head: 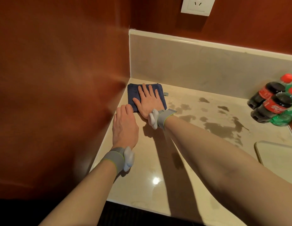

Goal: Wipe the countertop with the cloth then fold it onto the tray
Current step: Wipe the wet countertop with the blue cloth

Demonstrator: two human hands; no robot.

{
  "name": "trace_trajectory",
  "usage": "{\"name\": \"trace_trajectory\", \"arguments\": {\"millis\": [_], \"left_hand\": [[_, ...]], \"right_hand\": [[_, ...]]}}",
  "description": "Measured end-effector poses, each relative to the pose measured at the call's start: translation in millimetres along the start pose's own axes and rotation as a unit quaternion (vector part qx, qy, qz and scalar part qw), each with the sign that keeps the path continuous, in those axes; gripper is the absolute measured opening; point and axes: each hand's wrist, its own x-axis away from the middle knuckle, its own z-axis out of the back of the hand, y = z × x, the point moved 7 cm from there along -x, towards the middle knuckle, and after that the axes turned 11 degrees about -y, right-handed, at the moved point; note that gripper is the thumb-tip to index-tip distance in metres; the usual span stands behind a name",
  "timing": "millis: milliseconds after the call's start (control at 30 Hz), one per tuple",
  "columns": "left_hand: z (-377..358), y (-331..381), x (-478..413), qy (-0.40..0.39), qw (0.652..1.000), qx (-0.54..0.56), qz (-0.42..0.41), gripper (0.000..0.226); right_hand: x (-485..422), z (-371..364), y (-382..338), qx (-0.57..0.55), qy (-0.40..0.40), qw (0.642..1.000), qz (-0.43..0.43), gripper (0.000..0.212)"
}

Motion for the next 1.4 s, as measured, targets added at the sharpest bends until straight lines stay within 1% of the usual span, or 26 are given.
{"name": "trace_trajectory", "arguments": {"millis": [200,400,533,700,767,1100,1267,1400], "left_hand": [[-1,-4,0,0.01,1.0,0.016,0.007,0.035],[-5,-3,-2,0.021,1.0,-0.005,0.012,0.031],[-7,-7,-3,0.025,1.0,0.005,0.019,0.025],[-7,-8,-4,0.041,0.999,-0.002,0.014,0.028],[-7,-8,-3,0.042,0.999,0.001,0.015,0.025],[-3,-3,-2,0.027,1.0,0.0,0.008,0.018],[-4,-7,-1,0.021,0.999,0.02,0.036,0.02],[-5,-4,-2,0.015,0.999,0.02,0.029,0.018]], "right_hand": [[18,-3,21,-0.001,-0.001,0.999,0.035,0.071],[36,-3,55,-0.004,0.006,0.999,0.033,0.071],[48,0,83,-0.009,0.005,1.0,0.028,0.071],[57,4,117,-0.017,0.004,1.0,0.001,0.072],[61,5,132,-0.018,0.005,1.0,-0.011,0.072],[93,13,205,-0.028,0.007,0.997,-0.069,0.072],[108,17,227,-0.04,0.004,0.995,-0.092,0.072],[124,18,248,-0.04,0.009,0.992,-0.117,0.072]]}}
